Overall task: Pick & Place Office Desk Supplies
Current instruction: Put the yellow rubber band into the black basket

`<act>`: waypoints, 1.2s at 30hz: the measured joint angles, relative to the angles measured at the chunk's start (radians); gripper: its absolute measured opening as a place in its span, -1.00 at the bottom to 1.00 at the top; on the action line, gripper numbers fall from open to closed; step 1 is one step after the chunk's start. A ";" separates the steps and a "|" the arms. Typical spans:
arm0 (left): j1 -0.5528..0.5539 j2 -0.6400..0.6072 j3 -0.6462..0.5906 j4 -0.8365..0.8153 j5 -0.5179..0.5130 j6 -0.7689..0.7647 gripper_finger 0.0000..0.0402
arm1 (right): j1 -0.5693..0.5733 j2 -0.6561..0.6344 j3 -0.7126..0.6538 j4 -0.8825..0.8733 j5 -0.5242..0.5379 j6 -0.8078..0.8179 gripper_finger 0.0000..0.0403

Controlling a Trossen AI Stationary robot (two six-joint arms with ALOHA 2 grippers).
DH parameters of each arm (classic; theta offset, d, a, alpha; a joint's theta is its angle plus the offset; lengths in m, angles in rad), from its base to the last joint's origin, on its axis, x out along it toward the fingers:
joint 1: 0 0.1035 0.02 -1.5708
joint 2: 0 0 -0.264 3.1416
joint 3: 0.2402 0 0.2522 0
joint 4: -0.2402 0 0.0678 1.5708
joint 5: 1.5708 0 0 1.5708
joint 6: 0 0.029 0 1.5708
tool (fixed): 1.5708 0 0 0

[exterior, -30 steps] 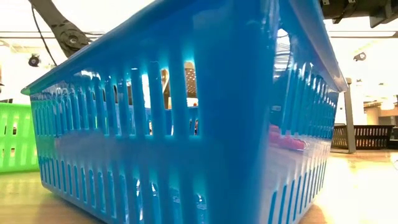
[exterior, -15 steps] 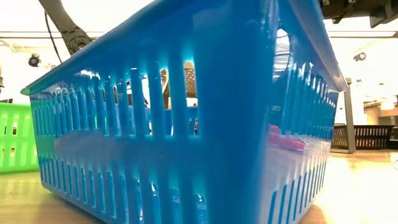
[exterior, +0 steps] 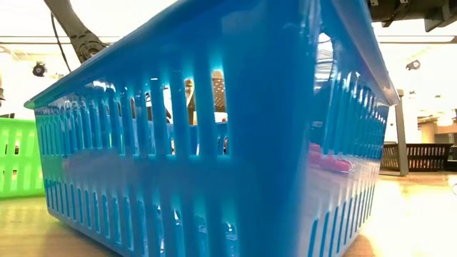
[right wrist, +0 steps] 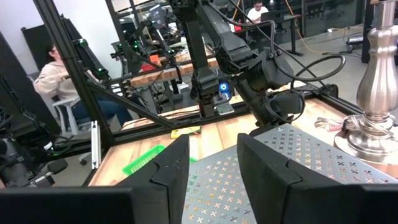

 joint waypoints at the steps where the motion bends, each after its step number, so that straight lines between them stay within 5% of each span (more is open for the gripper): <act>1: 0.000 0.000 0.000 0.000 0.000 0.000 -0.42 | 0.000 0.000 0.000 0.000 0.000 0.000 -0.36; 14: 0.000 0.000 -0.002 0.000 -0.001 -0.045 -0.44 | 0.000 0.000 0.000 0.000 0.000 0.000 -0.40; 22: 0.000 0.000 -0.002 -0.001 -0.004 -0.046 -0.96 | 0.000 0.000 0.000 -0.001 0.000 0.000 -0.35; 36: 0.000 -0.023 -0.002 0.010 -0.004 -0.046 -0.99 | 0.000 0.000 0.000 -0.001 0.000 0.000 -0.41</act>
